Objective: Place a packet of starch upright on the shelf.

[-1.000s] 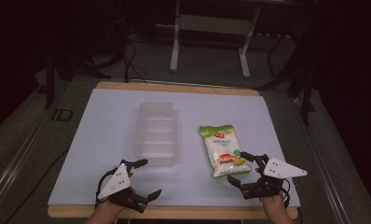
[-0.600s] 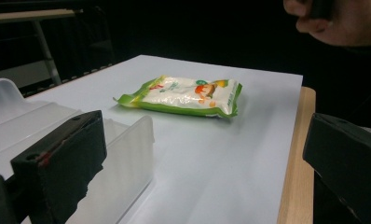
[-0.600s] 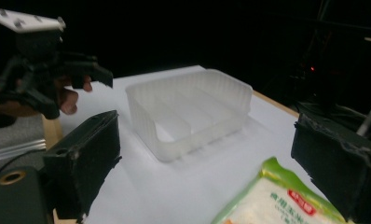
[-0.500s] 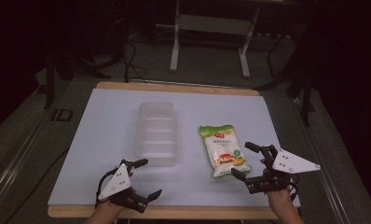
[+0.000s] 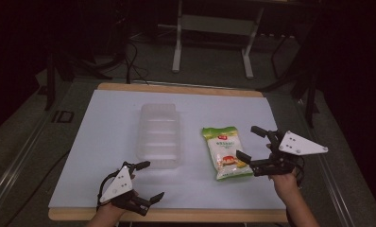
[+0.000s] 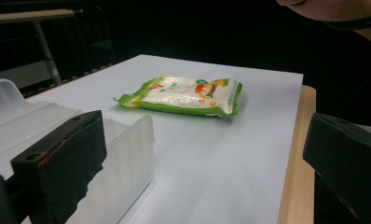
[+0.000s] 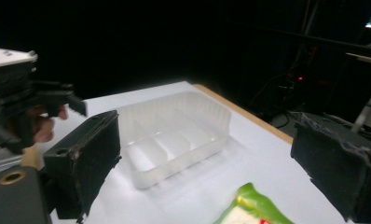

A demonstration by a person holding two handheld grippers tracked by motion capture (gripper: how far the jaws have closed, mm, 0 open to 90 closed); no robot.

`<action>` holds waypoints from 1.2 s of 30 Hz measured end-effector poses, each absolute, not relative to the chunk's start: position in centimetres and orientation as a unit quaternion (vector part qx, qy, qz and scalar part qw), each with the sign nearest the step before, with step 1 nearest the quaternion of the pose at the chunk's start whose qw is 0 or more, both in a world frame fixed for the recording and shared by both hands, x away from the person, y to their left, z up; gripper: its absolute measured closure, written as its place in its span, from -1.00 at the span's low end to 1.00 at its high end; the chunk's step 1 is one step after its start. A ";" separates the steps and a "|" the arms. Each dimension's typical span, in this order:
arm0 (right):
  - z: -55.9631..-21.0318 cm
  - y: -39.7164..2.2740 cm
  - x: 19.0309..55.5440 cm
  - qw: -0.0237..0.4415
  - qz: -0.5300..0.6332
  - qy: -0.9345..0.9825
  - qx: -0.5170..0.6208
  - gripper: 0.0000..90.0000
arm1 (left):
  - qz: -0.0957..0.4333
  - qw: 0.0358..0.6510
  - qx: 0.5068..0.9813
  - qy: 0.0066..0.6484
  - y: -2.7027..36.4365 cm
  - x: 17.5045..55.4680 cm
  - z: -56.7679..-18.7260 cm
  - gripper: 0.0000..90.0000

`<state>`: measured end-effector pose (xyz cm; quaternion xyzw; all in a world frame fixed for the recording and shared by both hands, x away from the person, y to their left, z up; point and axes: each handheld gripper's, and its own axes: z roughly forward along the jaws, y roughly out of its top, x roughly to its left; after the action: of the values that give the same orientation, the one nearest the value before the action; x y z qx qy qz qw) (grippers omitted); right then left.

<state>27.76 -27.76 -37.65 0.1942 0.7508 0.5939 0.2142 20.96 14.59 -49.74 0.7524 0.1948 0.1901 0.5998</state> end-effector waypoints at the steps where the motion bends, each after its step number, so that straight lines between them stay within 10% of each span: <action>1: -37.6 -27.7 28.0 0.218 0.589 0.753 0.196 -0.82 | 0.190 0.600 0.752 0.196 14.6 21.0 -49.7 -1.00; 36: -41.9 -28.0 37.6 0.215 0.530 0.769 0.284 -0.75 | 0.187 0.600 0.754 0.194 14.6 21.0 -49.8 -1.00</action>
<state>37.60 -28.05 -41.86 0.2839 0.7693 0.5303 0.2152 21.01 14.60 -49.79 0.7536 0.1936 0.1868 0.5997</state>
